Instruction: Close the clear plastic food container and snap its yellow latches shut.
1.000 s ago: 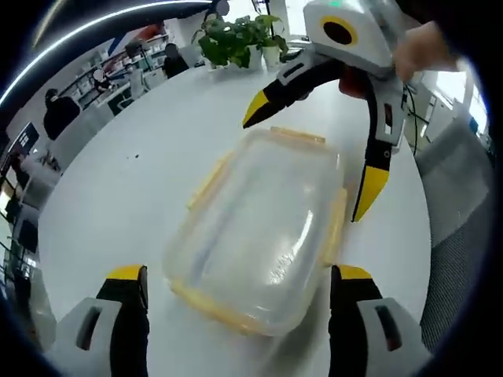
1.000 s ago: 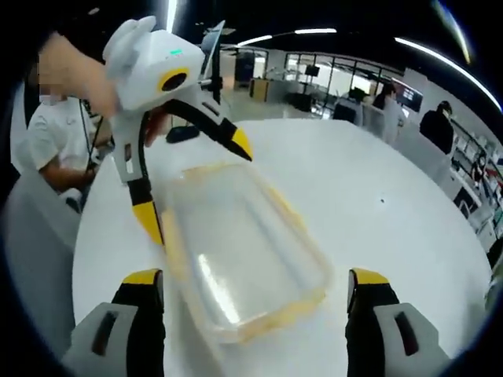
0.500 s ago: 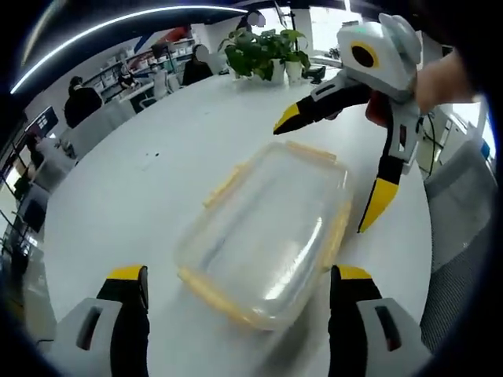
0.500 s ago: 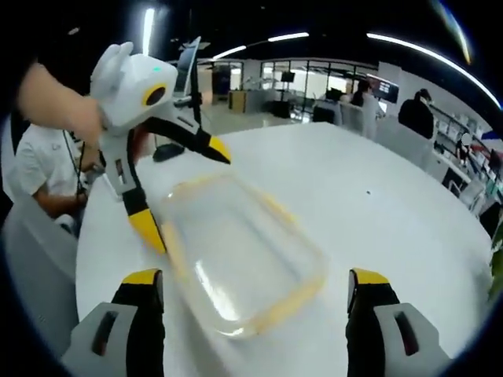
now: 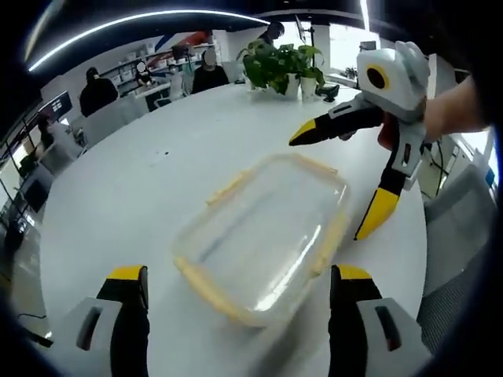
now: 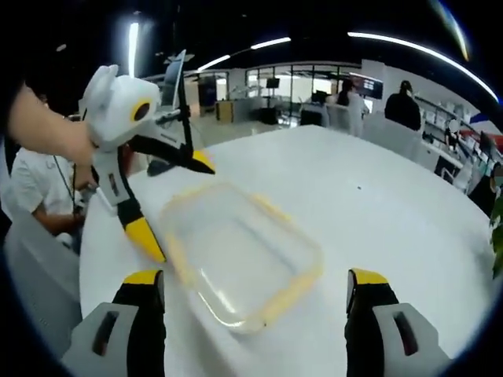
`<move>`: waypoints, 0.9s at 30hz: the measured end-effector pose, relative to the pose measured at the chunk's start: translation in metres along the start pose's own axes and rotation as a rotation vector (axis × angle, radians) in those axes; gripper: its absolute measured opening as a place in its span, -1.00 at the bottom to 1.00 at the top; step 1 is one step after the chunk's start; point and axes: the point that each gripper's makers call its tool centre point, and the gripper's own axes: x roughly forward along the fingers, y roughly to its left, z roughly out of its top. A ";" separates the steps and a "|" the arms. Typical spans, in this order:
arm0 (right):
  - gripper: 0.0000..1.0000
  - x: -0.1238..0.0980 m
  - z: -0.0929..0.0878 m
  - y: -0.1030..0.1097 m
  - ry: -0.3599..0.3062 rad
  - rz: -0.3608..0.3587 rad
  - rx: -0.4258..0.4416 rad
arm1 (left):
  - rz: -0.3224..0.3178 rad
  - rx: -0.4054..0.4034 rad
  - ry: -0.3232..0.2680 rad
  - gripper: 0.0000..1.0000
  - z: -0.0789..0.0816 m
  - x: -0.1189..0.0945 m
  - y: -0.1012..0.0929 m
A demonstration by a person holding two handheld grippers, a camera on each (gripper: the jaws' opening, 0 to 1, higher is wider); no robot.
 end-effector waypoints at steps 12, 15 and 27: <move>0.95 -0.009 -0.009 0.009 -0.032 -0.030 0.103 | 0.029 -0.095 -0.050 0.90 -0.005 -0.011 -0.004; 0.95 -0.011 -0.006 0.008 -0.054 -0.040 0.139 | 0.034 -0.120 -0.075 0.90 -0.005 -0.014 -0.005; 0.96 -0.013 -0.009 0.022 -0.062 -0.026 0.167 | 0.027 -0.242 -0.144 0.91 -0.010 -0.028 -0.018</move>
